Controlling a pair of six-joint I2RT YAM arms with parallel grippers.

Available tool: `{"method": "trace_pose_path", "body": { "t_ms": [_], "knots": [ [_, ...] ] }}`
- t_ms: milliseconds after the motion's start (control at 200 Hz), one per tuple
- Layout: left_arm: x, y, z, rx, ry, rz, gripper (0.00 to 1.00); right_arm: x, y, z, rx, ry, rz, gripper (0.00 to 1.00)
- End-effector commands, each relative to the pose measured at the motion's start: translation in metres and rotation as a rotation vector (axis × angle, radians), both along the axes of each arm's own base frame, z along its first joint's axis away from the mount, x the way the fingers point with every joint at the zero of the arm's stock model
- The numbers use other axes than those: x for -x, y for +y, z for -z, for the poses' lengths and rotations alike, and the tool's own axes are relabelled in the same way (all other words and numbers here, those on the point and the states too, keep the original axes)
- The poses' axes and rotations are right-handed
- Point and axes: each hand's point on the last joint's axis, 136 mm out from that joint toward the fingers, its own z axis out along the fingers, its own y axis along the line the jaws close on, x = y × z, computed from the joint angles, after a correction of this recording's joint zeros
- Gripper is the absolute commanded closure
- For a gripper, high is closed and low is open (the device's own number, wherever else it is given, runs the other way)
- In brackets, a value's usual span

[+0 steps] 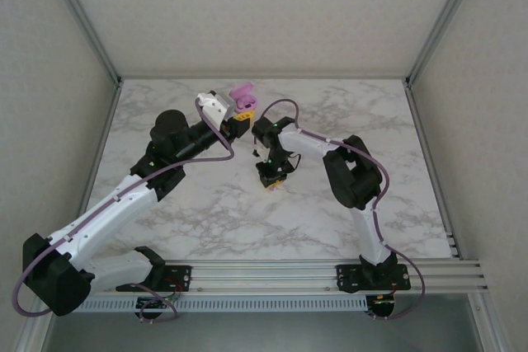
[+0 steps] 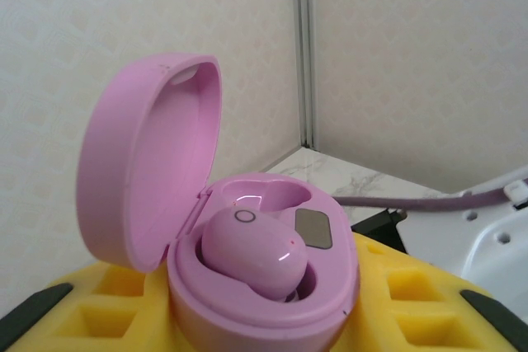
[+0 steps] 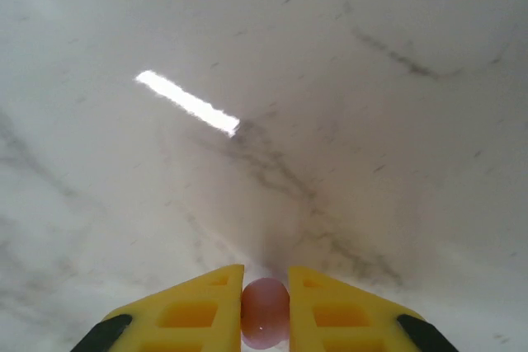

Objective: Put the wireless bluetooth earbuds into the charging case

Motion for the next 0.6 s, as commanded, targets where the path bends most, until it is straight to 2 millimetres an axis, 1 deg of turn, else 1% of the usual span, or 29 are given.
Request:
{"method": "trace_pose_path", "body": {
  "t_ms": [0,80,180,300,485,595],
  "knots": [
    [-0.002,0.005,-0.01,0.01,-0.016,-0.022,0.79,-0.001,0.005,-0.057,-0.239,0.052,0.097,0.83],
    [-0.004,0.006,-0.008,0.005,-0.012,-0.028,0.79,0.0,0.009,-0.088,-0.415,0.139,0.144,0.83],
    [-0.007,0.008,-0.008,0.012,-0.011,-0.034,0.79,-0.004,0.01,-0.126,-0.605,0.187,0.176,0.82],
    [-0.01,0.014,-0.008,0.02,-0.009,-0.047,0.79,-0.011,0.005,-0.168,-0.792,0.23,0.21,0.82],
    [-0.014,0.021,-0.004,0.02,0.0,-0.059,0.79,-0.02,-0.005,-0.213,-0.926,0.217,0.23,0.82],
    [-0.016,0.022,0.0,0.016,0.006,-0.063,0.79,-0.02,-0.009,-0.23,-0.939,0.191,0.231,0.83]
  ]
}}
